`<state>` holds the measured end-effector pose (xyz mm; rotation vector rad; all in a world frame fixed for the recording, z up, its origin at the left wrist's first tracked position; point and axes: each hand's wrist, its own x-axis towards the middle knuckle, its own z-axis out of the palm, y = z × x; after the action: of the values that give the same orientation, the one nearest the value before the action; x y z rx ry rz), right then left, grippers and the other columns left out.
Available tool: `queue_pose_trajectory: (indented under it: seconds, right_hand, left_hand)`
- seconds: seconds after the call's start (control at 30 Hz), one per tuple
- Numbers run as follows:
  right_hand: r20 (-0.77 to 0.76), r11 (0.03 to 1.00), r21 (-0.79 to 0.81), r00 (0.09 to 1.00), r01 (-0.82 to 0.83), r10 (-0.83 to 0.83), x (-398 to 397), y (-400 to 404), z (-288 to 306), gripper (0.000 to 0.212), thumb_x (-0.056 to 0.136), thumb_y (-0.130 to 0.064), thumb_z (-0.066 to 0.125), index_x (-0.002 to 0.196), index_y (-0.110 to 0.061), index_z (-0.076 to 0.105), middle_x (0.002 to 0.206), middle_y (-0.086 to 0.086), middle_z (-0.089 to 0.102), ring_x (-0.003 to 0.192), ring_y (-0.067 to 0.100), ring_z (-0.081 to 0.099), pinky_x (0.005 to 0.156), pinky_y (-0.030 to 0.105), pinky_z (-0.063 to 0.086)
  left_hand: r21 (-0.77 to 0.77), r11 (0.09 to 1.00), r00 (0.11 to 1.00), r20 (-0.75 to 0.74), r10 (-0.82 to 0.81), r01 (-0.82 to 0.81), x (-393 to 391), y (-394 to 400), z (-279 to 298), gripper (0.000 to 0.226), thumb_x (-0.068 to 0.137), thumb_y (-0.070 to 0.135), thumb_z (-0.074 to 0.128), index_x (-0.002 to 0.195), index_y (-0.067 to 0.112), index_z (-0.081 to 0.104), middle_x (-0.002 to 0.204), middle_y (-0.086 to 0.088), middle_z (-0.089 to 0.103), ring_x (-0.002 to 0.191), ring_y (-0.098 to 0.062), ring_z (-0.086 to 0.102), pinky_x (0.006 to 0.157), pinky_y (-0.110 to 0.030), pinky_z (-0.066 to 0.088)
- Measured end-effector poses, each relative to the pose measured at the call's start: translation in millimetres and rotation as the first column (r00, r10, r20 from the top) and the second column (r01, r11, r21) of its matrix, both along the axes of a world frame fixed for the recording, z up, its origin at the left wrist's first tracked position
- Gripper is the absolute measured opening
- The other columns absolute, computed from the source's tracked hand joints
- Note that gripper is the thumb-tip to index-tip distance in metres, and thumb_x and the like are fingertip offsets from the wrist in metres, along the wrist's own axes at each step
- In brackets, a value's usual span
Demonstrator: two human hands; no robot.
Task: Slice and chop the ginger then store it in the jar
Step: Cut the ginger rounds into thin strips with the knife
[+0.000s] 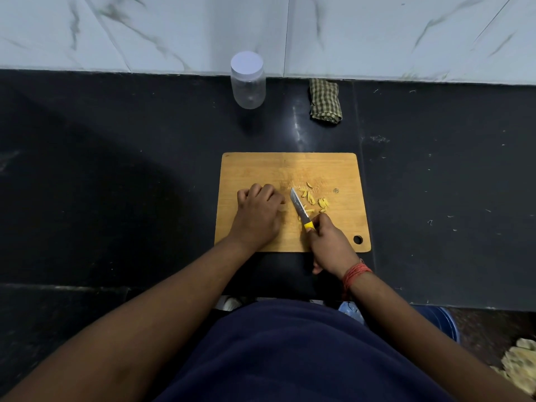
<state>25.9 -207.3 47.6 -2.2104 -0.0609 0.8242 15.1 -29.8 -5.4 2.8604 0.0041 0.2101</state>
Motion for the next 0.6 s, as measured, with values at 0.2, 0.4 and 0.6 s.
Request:
queue_pose_trajectory:
  seconds: [0.2, 0.4, 0.6]
  right_hand:
    - [0.001, 1.0, -0.004, 1.0, -0.012, 0.012, 2.9, 1.5, -0.8, 0.013, 0.103, -0.021, 0.039, 0.111, -0.012, 0.041, 0.078, 0.012, 0.061, 0.036, 0.017, 0.057, 0.034, 0.022, 0.042]
    - [0.001, 0.998, -0.008, 0.998, -0.065, 0.065, 1.3, 10.7, -1.8, 0.013, 0.103, -0.022, 0.04, 0.112, -0.012, 0.041, 0.081, 0.012, 0.06, 0.042, 0.023, 0.06, 0.036, 0.028, 0.048]
    - [0.002, 0.997, -0.009, 0.998, -0.071, 0.071, 2.9, 13.8, -2.5, 0.013, 0.103, -0.022, 0.041, 0.11, -0.011, 0.041, 0.086, 0.014, 0.06, 0.045, 0.027, 0.061, 0.039, 0.036, 0.054]
  left_hand:
    - [-0.076, 0.986, 0.987, 0.042, 0.153, -0.15, -22.2, 19.7, -6.7, 0.023, 0.087, 0.023, 0.061, 0.11, 0.019, 0.064, 0.11, 0.001, 0.054, 0.103, -0.019, 0.048, 0.089, -0.041, 0.036]
    - [-0.028, 0.989, 0.99, -0.009, 0.142, -0.142, -28.0, 29.1, -6.5, 0.032, 0.086, 0.038, 0.058, 0.113, 0.021, 0.065, 0.111, 0.002, 0.05, 0.105, -0.019, 0.045, 0.089, -0.041, 0.035]
    - [0.014, 0.989, 0.988, -0.042, 0.147, -0.146, -25.1, 27.9, -3.0, 0.033, 0.09, 0.04, 0.059, 0.115, 0.022, 0.067, 0.113, 0.001, 0.052, 0.106, -0.02, 0.046, 0.091, -0.042, 0.035]
